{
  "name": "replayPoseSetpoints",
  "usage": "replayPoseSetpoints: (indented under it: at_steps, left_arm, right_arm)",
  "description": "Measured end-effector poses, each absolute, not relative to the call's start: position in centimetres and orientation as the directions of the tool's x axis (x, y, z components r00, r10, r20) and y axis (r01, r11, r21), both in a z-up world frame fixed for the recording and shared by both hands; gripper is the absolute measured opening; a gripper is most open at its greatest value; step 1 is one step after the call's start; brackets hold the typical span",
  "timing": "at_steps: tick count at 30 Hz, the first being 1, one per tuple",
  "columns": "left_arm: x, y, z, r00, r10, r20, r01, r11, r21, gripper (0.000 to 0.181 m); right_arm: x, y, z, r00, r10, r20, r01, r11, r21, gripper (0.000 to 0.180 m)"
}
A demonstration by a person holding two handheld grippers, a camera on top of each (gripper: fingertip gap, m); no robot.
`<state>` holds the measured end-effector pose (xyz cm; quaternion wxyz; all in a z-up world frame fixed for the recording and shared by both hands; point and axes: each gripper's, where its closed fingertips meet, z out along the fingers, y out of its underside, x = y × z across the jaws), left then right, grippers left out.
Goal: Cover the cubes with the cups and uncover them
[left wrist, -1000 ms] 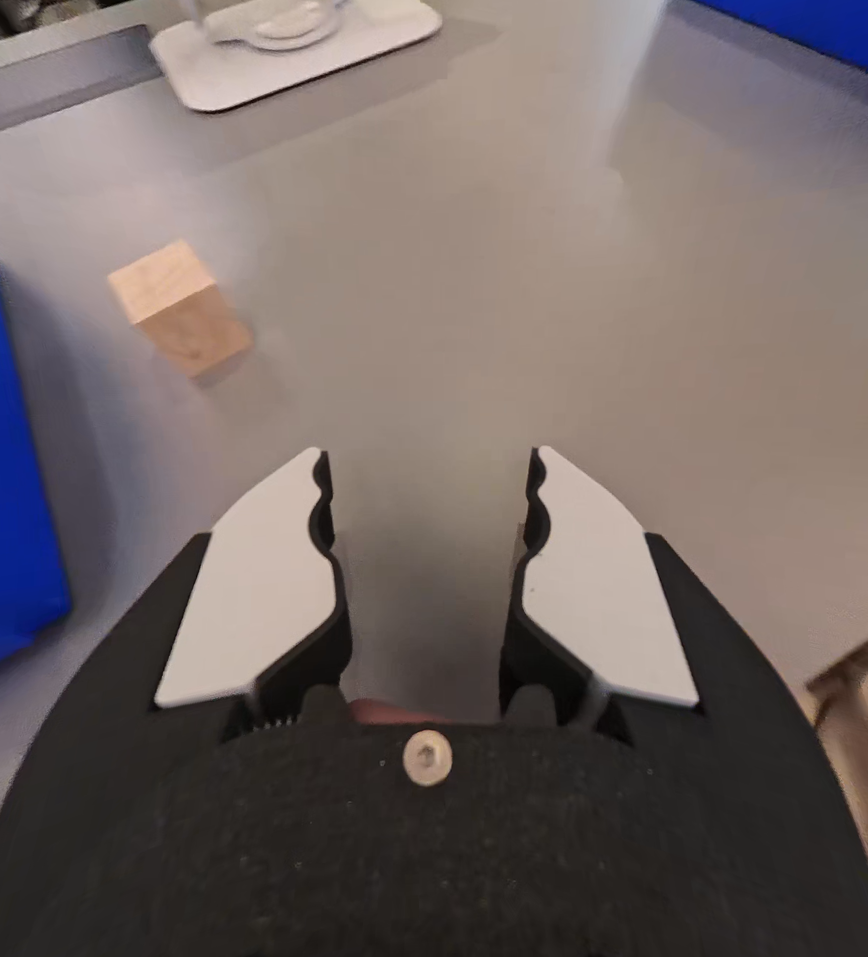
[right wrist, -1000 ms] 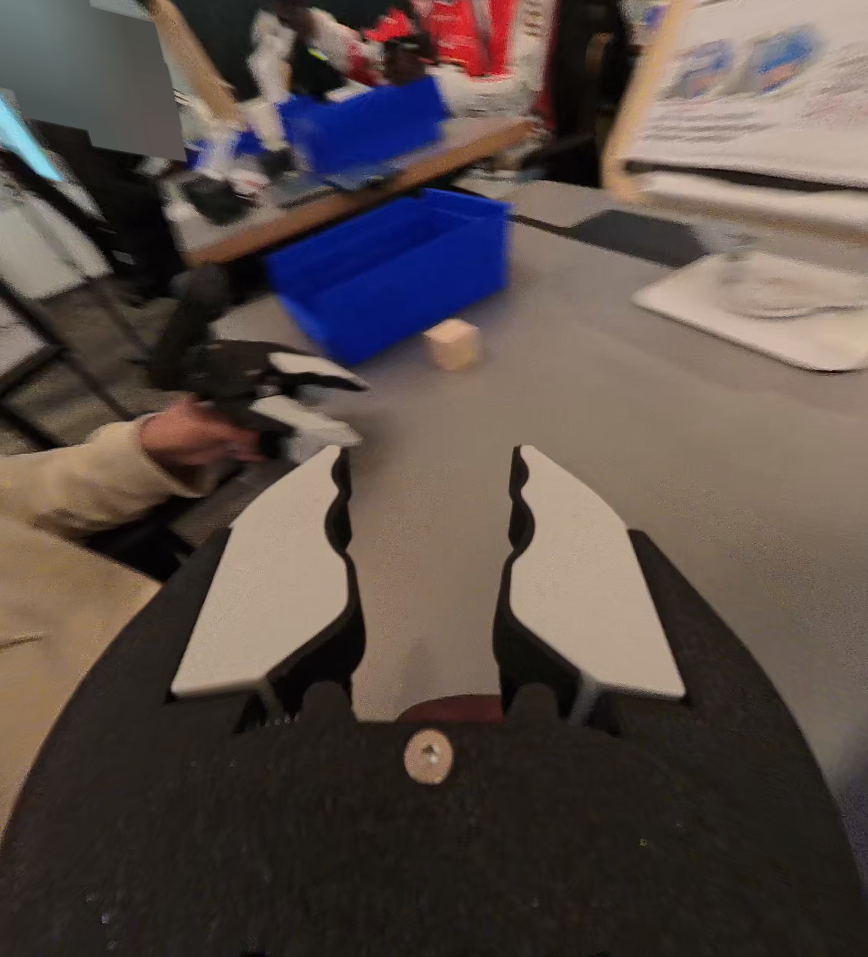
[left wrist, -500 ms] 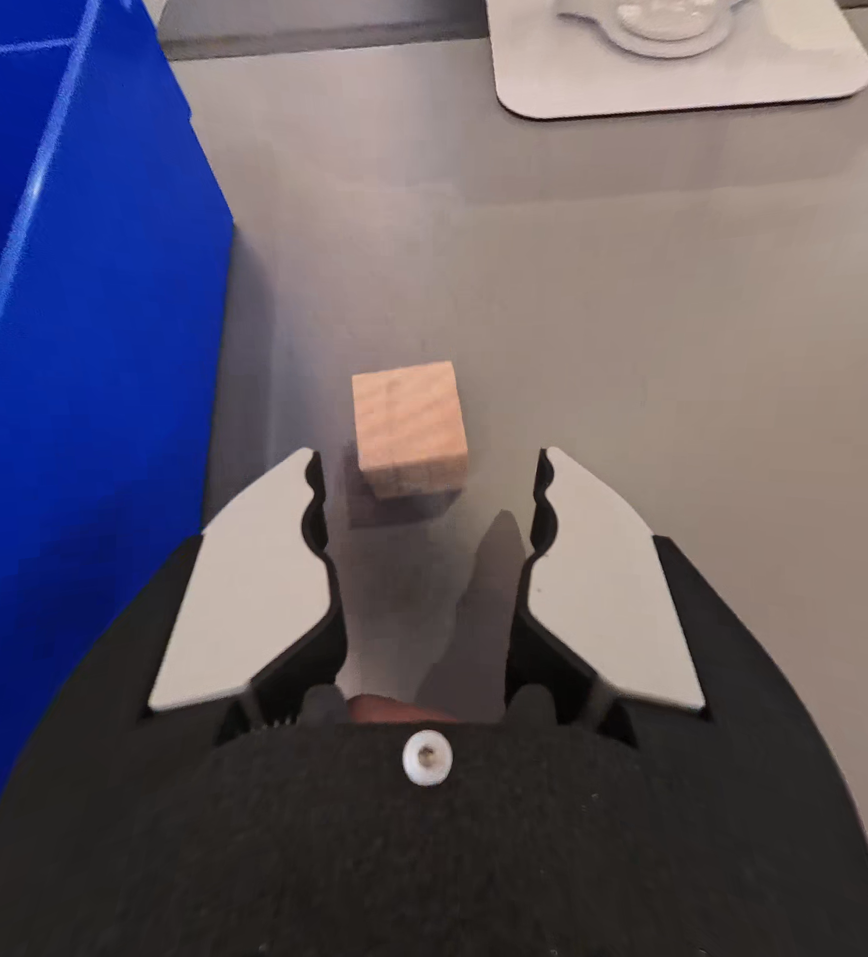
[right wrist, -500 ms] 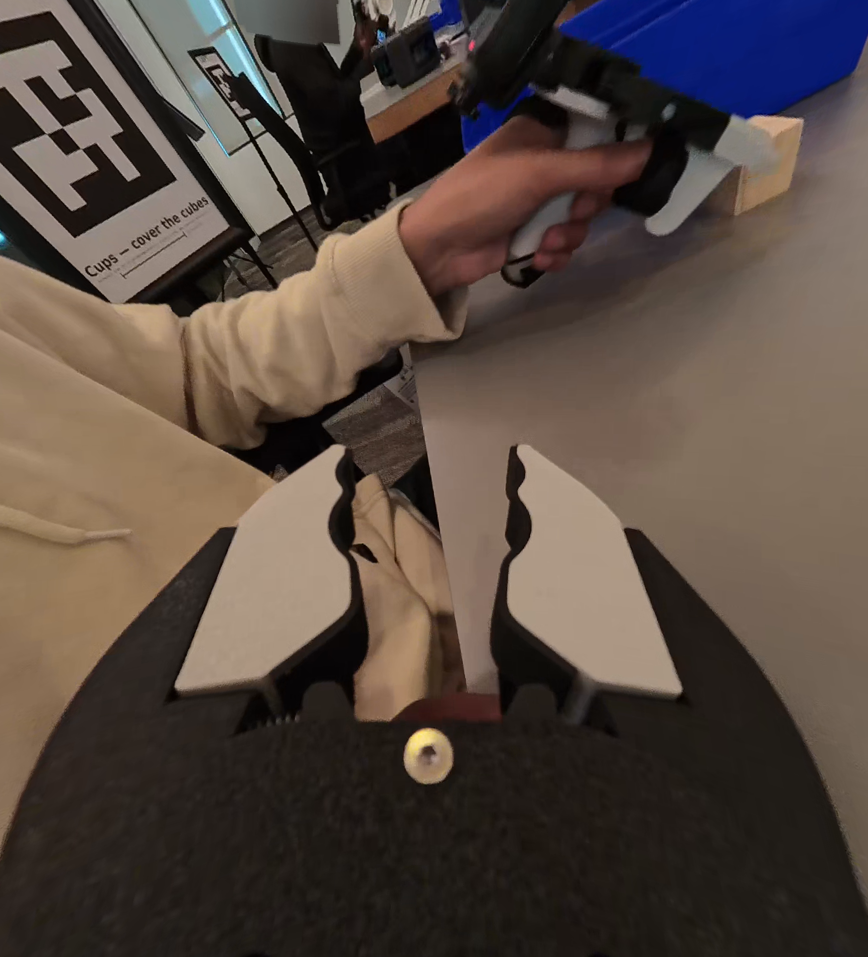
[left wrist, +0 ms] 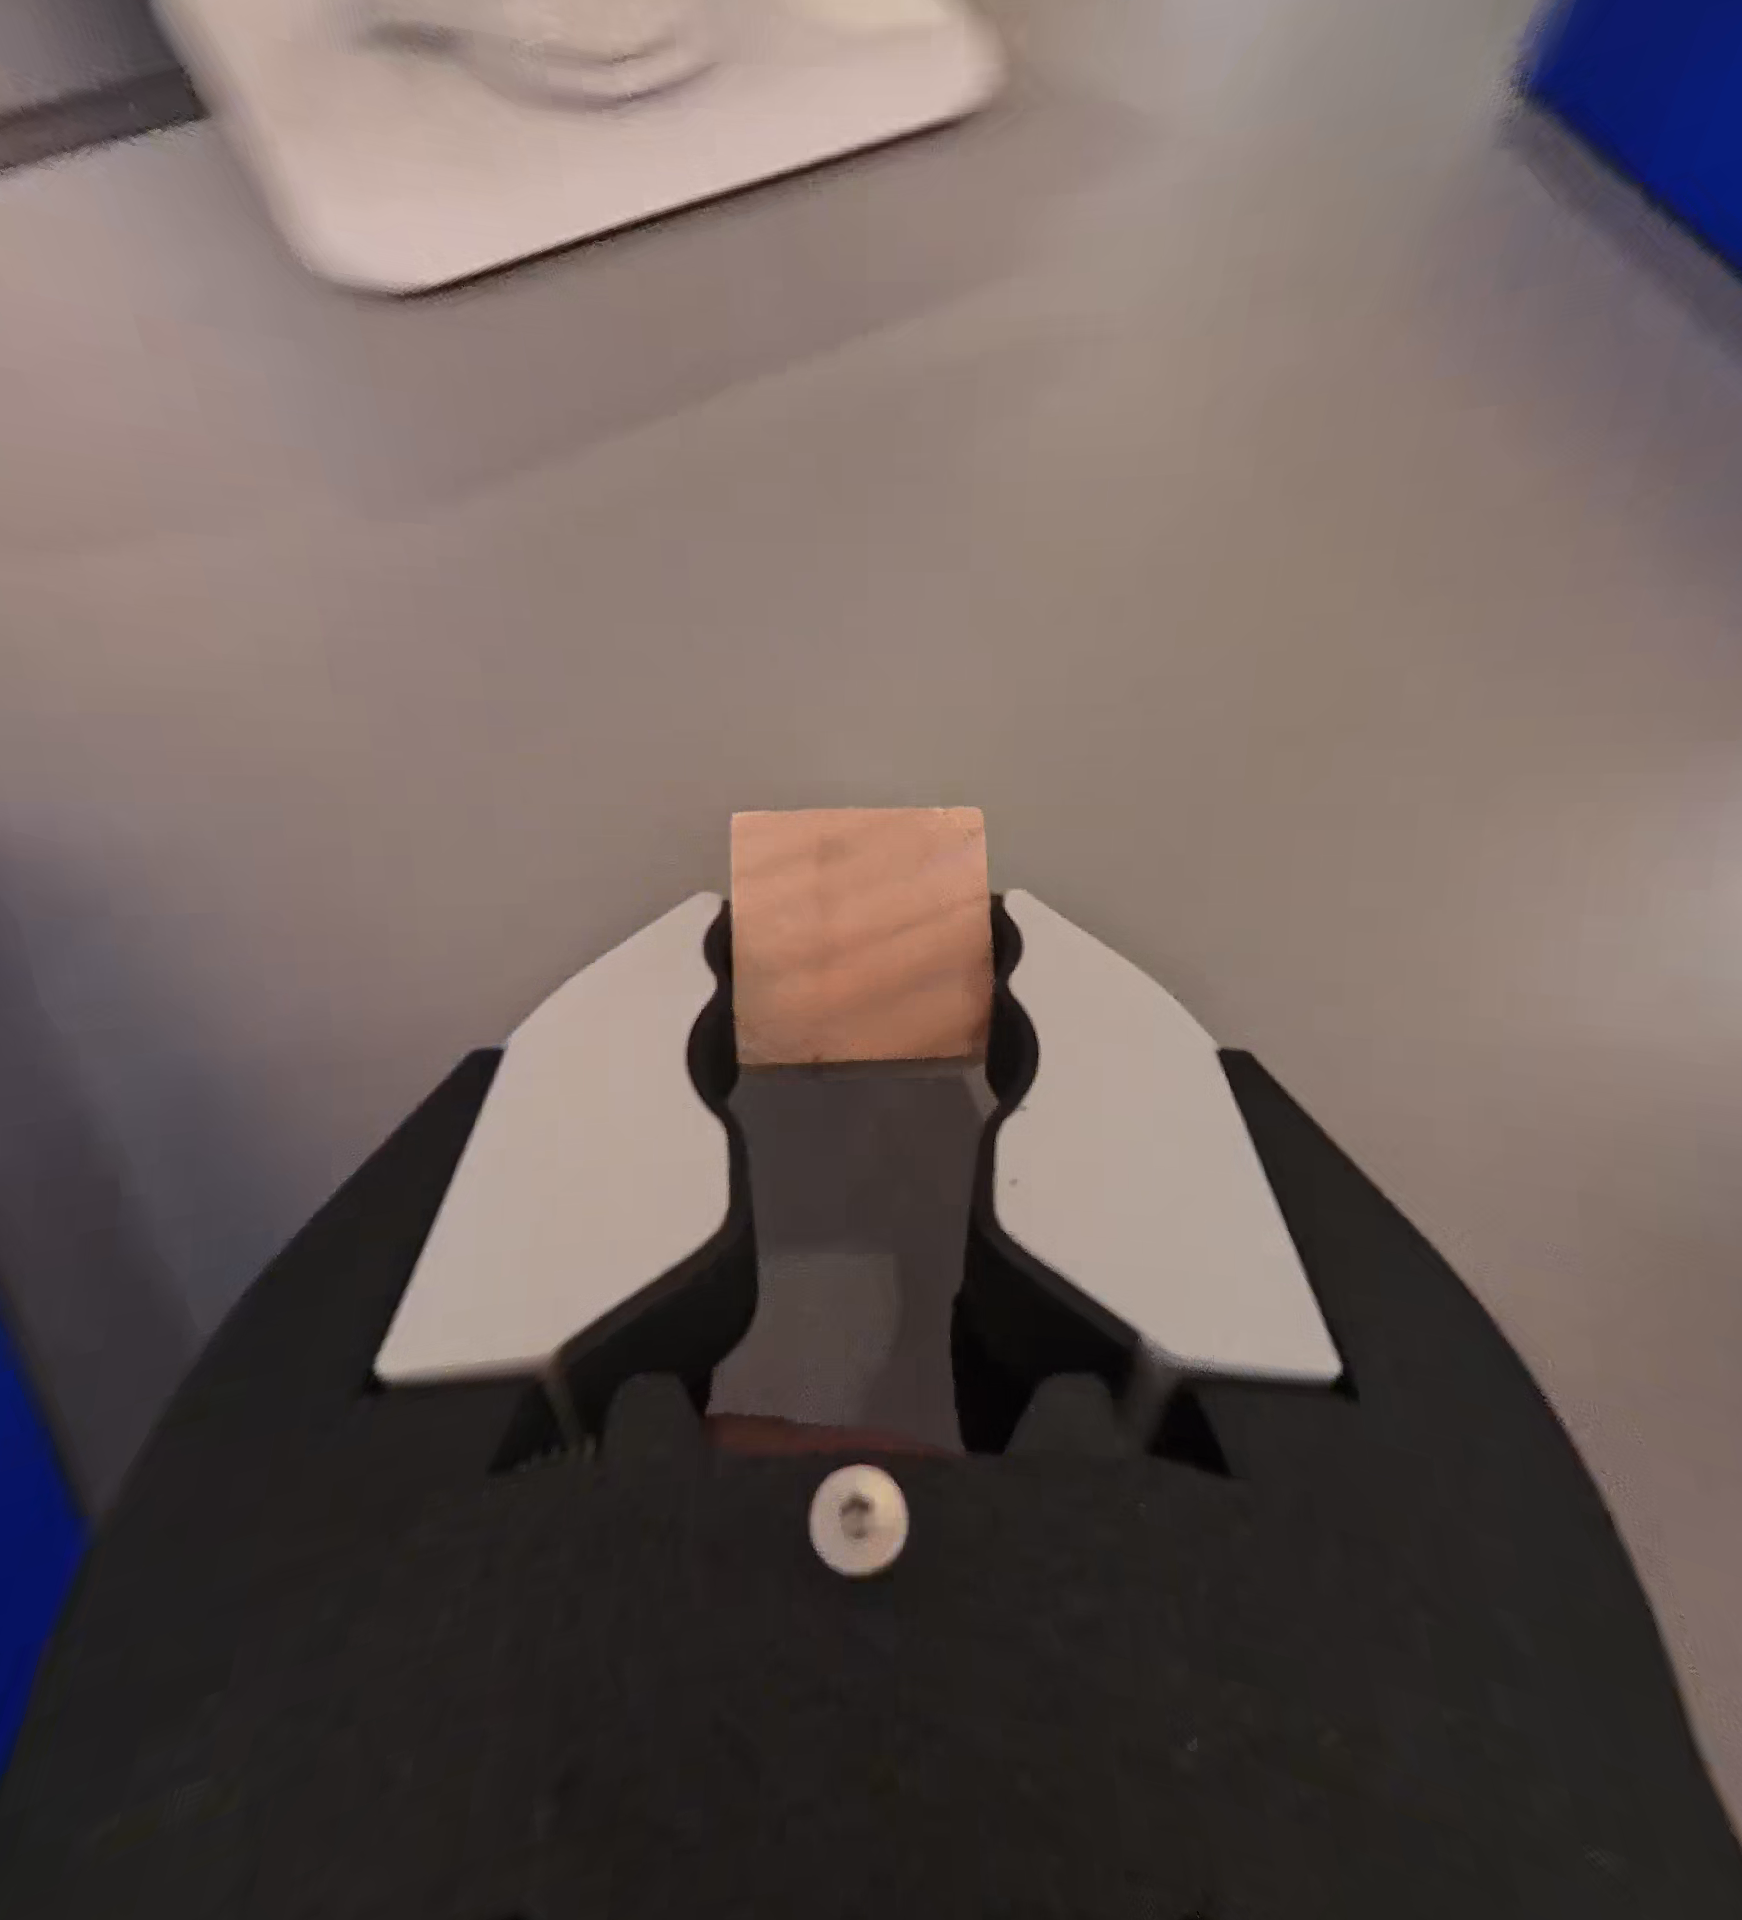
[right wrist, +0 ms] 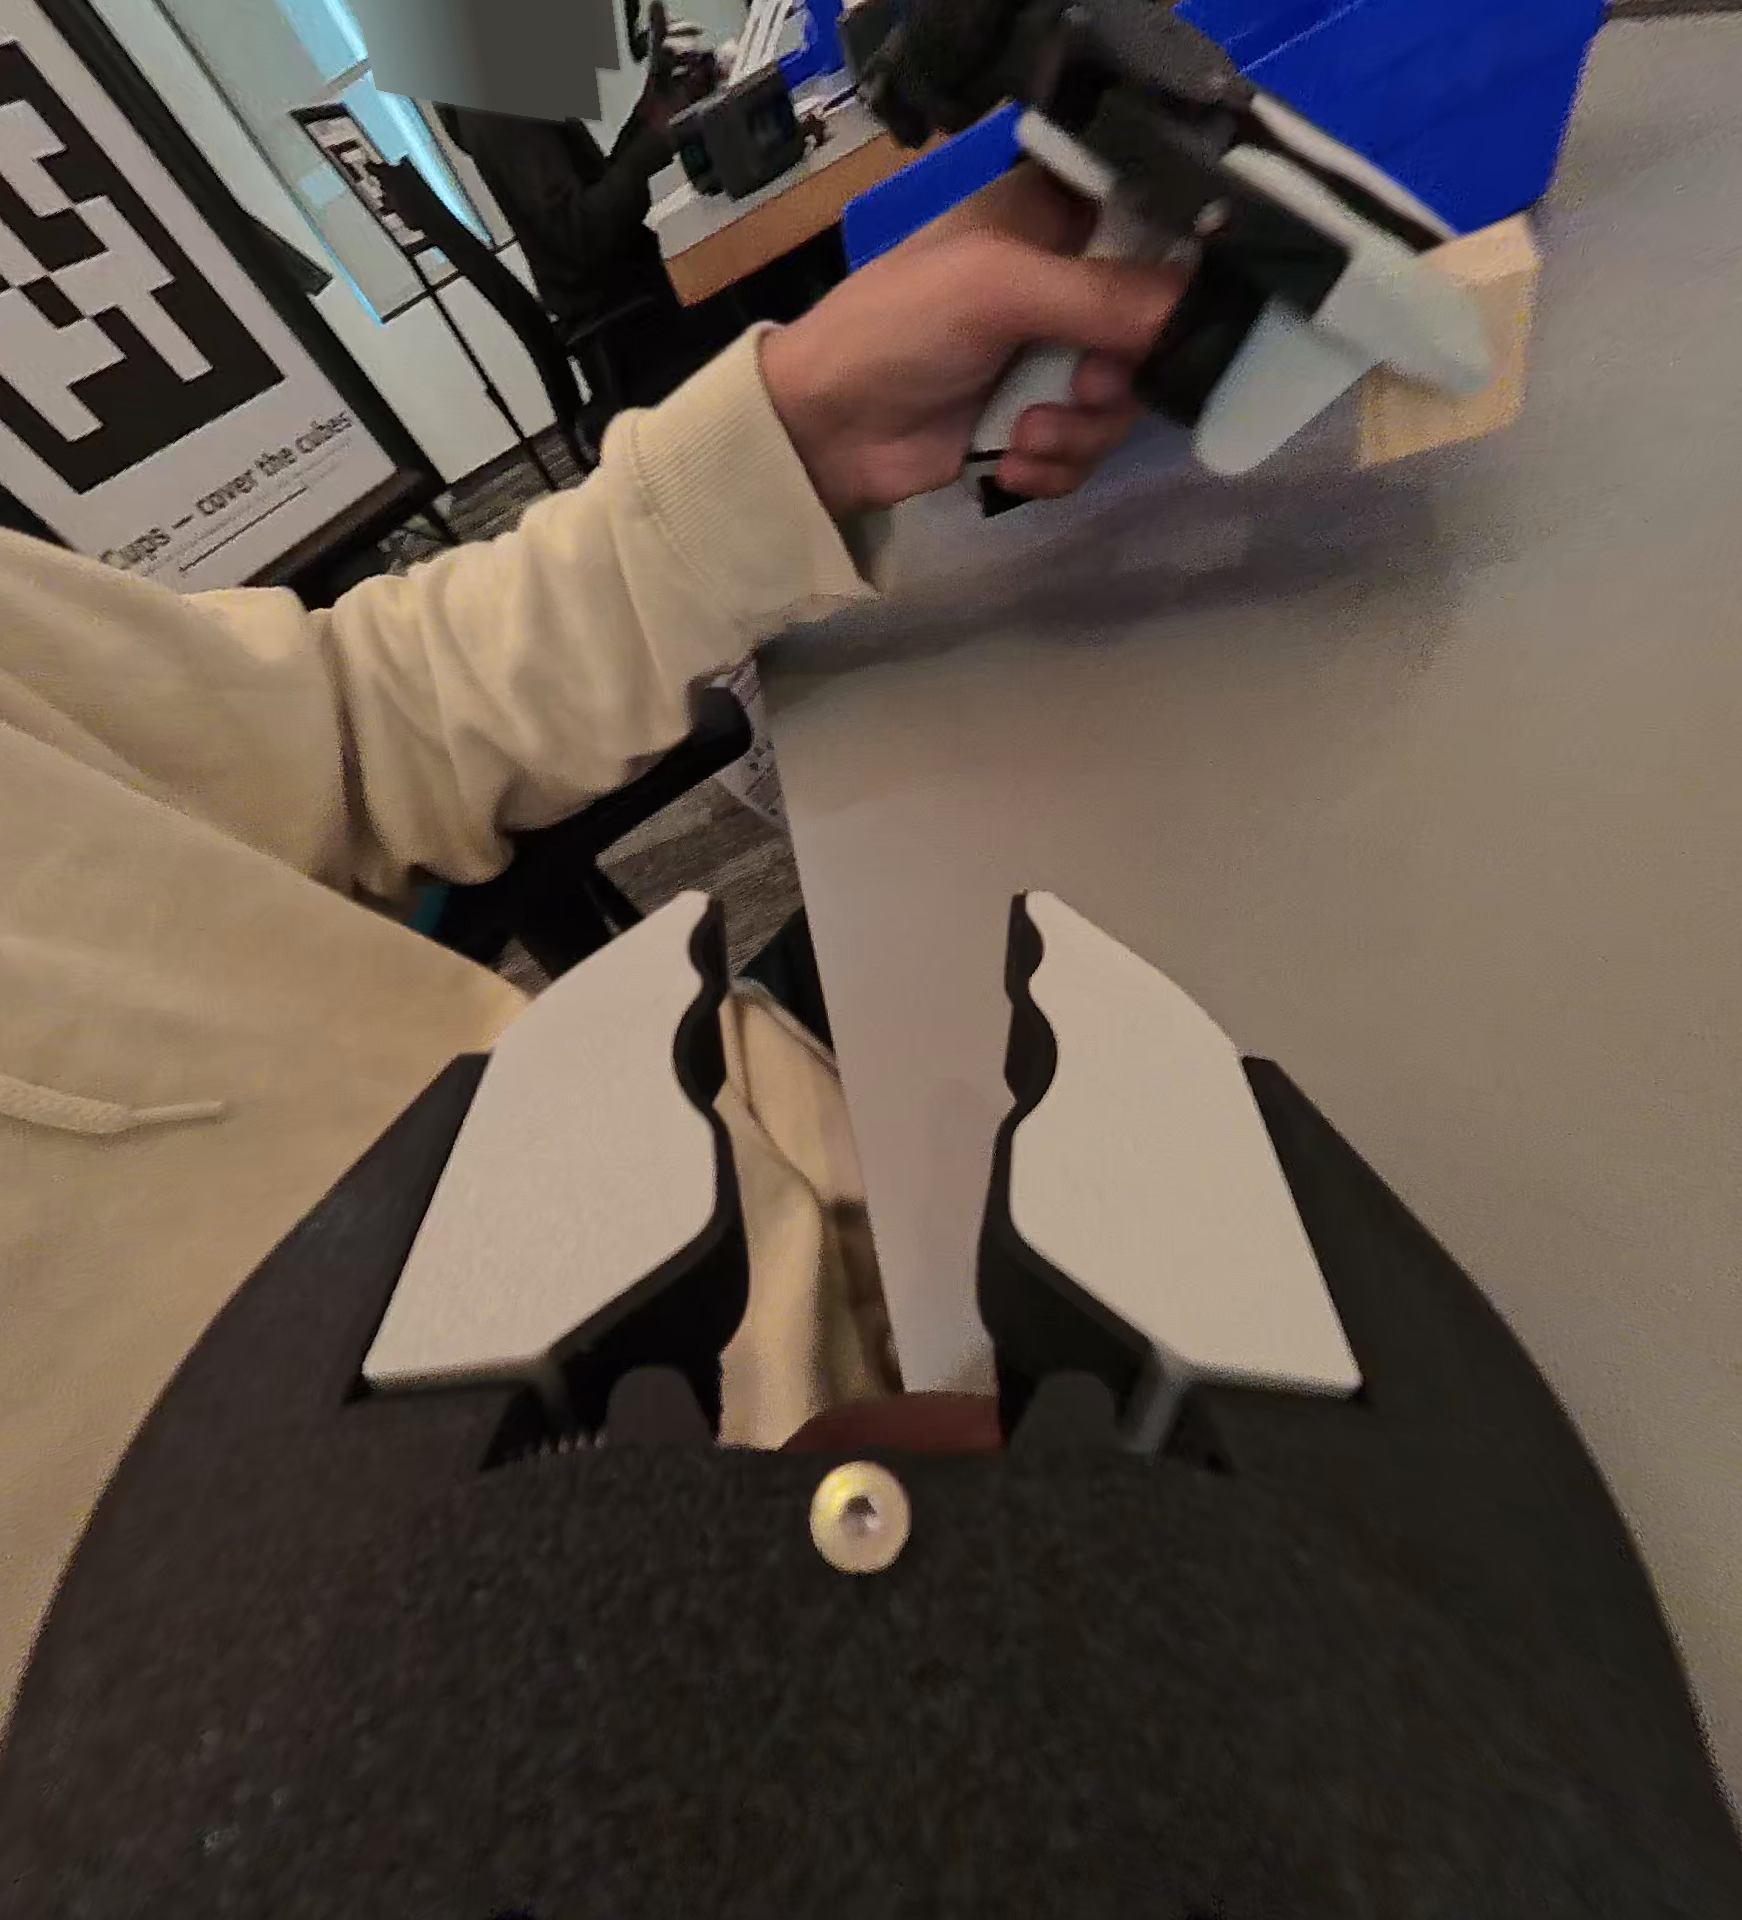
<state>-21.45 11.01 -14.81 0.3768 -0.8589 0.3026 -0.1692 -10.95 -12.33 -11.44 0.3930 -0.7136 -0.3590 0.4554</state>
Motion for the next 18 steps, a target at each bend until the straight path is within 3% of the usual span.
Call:
replayPoseSetpoints:
  at_steps: [3, 9, 12, 16, 18]
  left_arm:
    - [-16.5, 6.2, -14.3, 0.464, -0.884, 0.056, -0.565, -0.344, -0.750, 0.045]
    - [-12.4, 0.4, -16.5, 0.044, -0.999, 0.014, -0.733, -0.042, -0.679, 0.045]
    - [-12.3, -0.4, -18.2, -0.028, -1.000, 0.004, -0.776, 0.019, -0.631, 0.045]
    - [-12.1, -0.2, -18.0, -0.005, -1.000, 0.006, -0.734, 0.000, -0.679, 0.048]
    - [-12.7, 0.0, -17.2, 0.051, -0.999, -0.007, -0.713, -0.032, -0.700, 0.077]
  right_arm:
    - [-9.7, -11.2, -11.0, 0.380, 0.857, -0.347, 0.128, -0.420, -0.898, 0.049]
    - [-7.9, -9.4, -11.3, 0.452, 0.818, -0.357, 0.083, -0.437, -0.896, 0.047]
    - [-7.9, -9.2, -11.8, 0.453, 0.811, -0.371, 0.087, -0.455, -0.886, 0.047]
    - [-8.3, -9.2, -12.4, 0.452, 0.813, -0.368, 0.110, -0.460, -0.881, 0.048]
    - [-8.5, -9.1, -12.8, 0.462, 0.816, -0.349, 0.132, -0.452, -0.882, 0.048]
